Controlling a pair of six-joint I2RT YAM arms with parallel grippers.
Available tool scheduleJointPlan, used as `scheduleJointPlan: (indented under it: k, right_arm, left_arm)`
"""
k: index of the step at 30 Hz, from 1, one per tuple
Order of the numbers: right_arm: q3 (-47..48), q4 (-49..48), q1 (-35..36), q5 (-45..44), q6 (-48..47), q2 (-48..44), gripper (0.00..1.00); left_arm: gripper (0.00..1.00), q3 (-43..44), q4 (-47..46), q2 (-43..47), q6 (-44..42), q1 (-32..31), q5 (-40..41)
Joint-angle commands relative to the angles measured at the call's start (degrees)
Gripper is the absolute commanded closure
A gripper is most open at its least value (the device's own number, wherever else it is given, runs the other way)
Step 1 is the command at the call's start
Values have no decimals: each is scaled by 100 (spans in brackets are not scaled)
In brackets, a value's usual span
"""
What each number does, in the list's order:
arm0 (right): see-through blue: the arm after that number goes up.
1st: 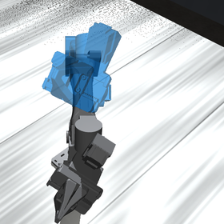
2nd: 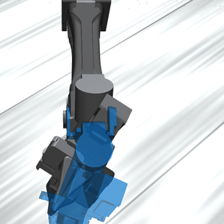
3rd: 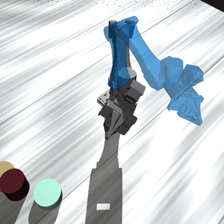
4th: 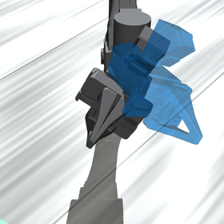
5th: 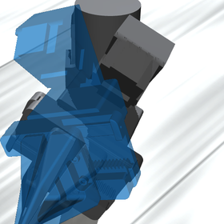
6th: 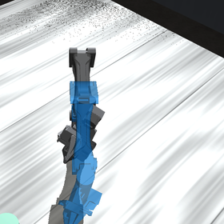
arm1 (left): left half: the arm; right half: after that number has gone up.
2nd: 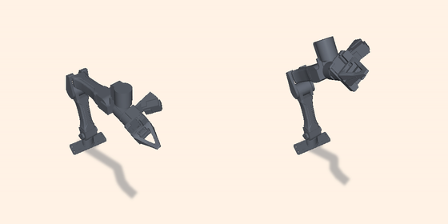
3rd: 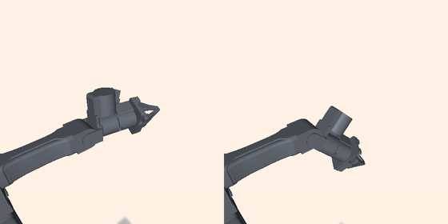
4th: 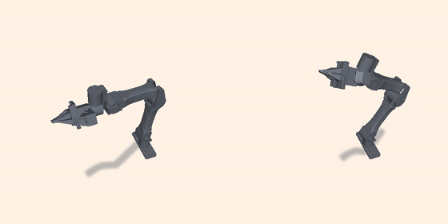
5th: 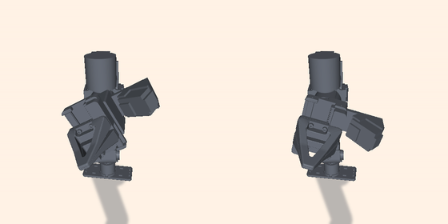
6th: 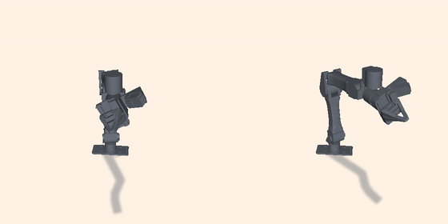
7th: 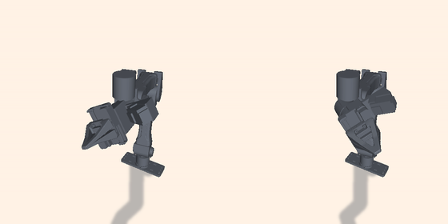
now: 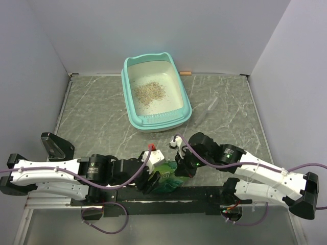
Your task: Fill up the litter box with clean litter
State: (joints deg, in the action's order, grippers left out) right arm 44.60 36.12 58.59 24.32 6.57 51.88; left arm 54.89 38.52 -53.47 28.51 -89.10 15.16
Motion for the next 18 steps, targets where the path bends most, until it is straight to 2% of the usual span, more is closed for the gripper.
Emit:
scheduleJointPlan:
  k: [1, 13, 16, 18]
  right_arm:
    - [-30, 132, -84, -6, 222, -152, 100]
    - [-83, 27, -84, 73, 301, -195, 100]
    - [-57, 27, -76, 143, 266, -196, 100]
    - [-57, 9, -84, 222, 257, -187, 100]
  left_arm:
    - [33, 206, 480, -286, -310, -72, -49]
    - [35, 109, 331, -998, -803, -72, 119]
    - [42, -5, 261, -998, -847, -72, 172]
    - [52, -84, 156, -981, -909, -72, 120]
